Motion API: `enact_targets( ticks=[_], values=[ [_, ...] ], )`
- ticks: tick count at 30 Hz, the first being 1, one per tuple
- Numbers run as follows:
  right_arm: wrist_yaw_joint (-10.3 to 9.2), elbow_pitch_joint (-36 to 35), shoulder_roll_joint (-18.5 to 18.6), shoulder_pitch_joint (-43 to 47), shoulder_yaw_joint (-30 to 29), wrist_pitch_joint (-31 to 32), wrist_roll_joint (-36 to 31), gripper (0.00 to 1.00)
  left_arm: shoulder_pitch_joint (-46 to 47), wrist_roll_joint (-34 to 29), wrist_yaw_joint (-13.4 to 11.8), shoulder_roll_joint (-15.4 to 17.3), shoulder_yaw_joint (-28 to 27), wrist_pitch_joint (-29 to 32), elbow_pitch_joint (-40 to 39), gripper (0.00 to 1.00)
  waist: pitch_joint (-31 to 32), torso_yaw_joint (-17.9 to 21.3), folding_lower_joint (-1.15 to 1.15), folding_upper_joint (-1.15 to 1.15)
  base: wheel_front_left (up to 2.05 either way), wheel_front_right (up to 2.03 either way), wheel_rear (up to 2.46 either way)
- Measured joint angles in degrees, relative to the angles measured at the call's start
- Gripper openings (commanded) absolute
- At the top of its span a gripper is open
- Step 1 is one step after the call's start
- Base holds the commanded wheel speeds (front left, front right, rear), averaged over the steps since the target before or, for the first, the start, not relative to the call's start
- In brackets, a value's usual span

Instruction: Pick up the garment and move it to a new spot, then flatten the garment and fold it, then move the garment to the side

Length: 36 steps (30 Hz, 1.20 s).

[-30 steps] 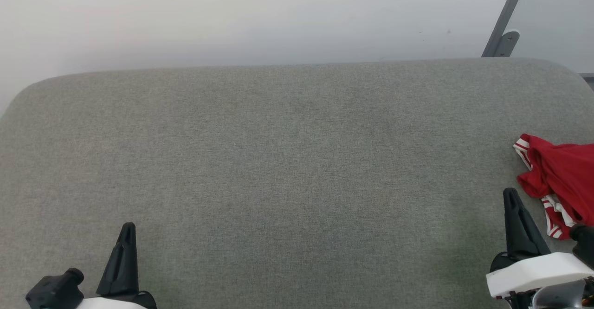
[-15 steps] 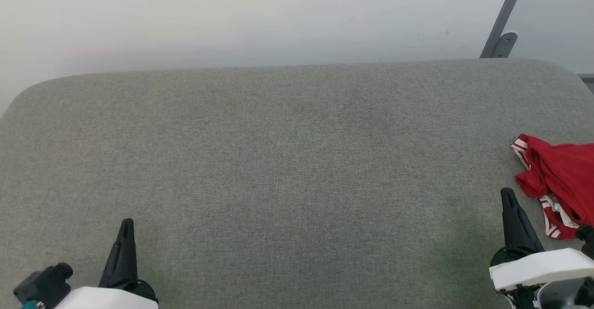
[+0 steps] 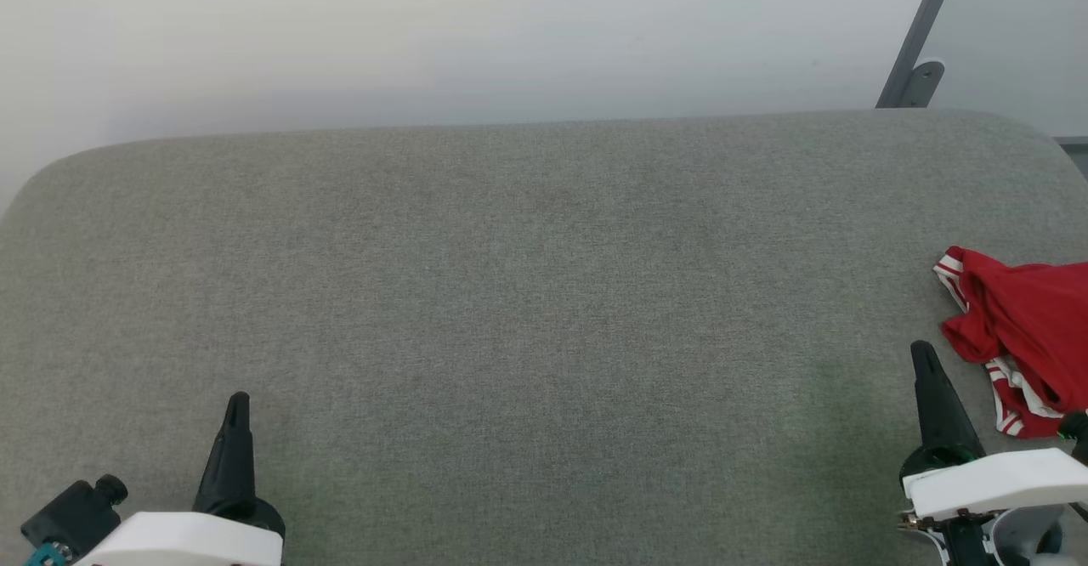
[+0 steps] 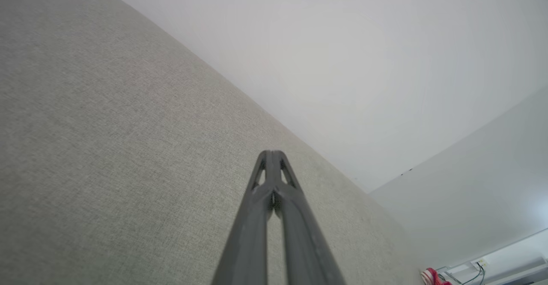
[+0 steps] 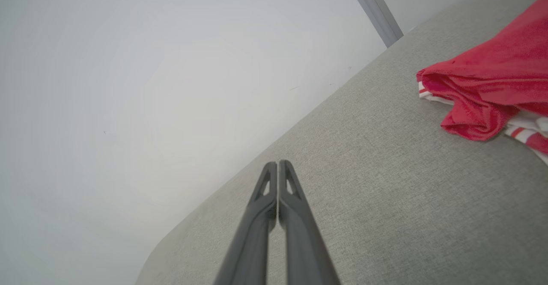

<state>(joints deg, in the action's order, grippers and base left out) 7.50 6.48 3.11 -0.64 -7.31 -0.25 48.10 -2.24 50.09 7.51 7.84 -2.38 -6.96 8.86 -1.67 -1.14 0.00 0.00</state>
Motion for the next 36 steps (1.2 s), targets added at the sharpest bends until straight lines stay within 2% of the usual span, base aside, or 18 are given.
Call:
enact_targets(
  ticks=[36],
  values=[
    [0.0,3.7,-0.1,-2.4,0.3,3.3,21.7,0.0,4.0,21.2,0.0,-2.0,-1.4,6.2,2.5,0.0,0.6,0.5,0.0,0.0,0.0,0.0,0.0]
  ],
)
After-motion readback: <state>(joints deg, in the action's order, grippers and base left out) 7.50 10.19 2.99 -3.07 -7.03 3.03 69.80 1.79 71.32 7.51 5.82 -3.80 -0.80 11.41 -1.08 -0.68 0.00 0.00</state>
